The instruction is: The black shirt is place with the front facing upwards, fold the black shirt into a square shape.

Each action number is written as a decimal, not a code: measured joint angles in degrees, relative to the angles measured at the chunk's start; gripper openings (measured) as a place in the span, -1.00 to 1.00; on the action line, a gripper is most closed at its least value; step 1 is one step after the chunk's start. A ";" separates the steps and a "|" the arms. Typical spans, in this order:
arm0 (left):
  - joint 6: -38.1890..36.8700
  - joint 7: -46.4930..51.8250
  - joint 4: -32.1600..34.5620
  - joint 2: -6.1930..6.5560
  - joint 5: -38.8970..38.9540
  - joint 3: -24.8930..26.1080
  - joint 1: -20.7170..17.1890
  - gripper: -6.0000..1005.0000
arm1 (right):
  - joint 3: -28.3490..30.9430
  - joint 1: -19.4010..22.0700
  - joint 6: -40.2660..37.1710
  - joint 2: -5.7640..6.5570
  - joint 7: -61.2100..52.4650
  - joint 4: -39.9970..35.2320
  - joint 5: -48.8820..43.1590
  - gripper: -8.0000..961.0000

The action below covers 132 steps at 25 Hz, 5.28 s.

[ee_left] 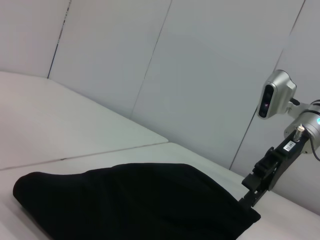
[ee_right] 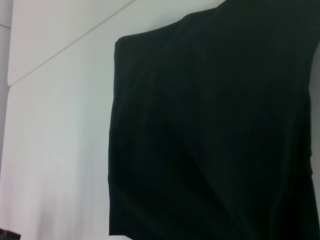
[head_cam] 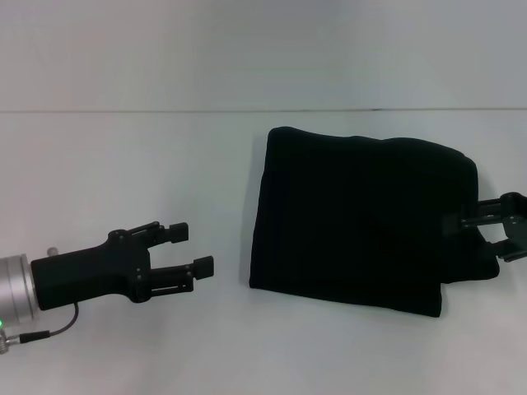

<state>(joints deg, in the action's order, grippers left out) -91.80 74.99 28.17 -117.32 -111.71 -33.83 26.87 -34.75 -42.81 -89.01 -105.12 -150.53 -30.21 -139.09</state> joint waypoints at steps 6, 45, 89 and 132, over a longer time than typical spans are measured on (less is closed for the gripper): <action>0.09 -0.03 -0.10 -0.14 -0.03 0.00 -0.05 0.74 | -0.17 0.51 2.14 -0.02 0.80 0.24 -0.06 0.81; 0.14 -0.28 -0.14 -0.53 -0.07 0.00 0.40 0.74 | 3.57 5.48 2.93 -1.31 2.54 0.59 2.24 -0.94; 1.65 15.32 -2.42 -0.80 1.24 3.57 2.86 0.74 | 22.89 15.21 -4.03 -3.29 52.05 4.59 20.06 0.35; 30.12 61.14 -8.84 1.83 -3.97 -10.48 18.51 0.74 | 10.05 21.03 0.26 -14.42 97.98 -3.17 18.12 0.58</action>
<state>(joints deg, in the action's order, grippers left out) -61.68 136.13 19.33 -115.49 -115.68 -44.31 45.38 -24.69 -21.78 -88.75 -119.55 -52.55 -33.38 -120.97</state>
